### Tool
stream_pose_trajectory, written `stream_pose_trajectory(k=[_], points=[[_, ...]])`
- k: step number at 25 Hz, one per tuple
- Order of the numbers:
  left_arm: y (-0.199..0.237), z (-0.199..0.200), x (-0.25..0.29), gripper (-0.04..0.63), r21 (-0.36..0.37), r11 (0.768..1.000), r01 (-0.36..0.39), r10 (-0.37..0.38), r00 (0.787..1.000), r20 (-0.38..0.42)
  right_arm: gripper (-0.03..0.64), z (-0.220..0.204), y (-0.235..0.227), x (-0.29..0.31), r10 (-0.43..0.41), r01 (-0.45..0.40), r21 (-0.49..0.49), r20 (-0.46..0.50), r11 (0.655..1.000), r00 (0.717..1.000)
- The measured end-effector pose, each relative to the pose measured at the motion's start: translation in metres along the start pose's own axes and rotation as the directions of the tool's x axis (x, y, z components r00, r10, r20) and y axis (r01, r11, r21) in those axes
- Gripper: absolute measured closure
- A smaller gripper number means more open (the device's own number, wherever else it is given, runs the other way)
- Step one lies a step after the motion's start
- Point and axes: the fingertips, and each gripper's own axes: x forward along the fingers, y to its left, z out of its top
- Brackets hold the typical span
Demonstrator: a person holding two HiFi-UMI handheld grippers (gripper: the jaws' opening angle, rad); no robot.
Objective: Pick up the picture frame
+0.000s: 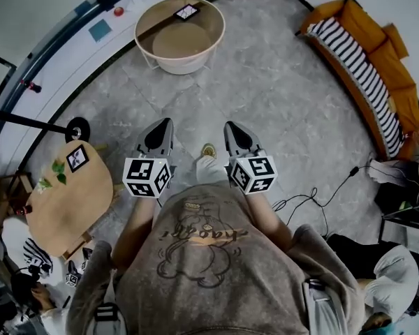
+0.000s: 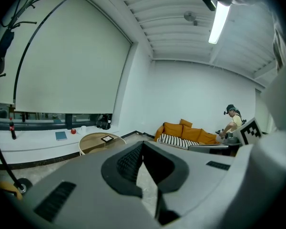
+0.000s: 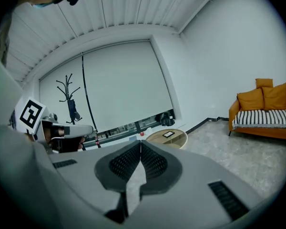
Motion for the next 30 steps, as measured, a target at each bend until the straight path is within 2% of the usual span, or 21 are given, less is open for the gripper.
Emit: stream_pose_trajectory(k=[18,30], points=[[0.036,0.052,0.119,0.577,-0.022,0.997,-0.072,0.072,0.997,0.021,0.597,0.06,-0.072,0.106,0.073,-0.073,-0.004,-0.017,0.997,0.997],[0.058,0.069,0.157,0.577,-0.038,0.992,-0.124,0.125,0.991,0.045,0.597,0.078,-0.097,0.155,0.12,-0.121,-0.018,-0.034,0.992,0.992]])
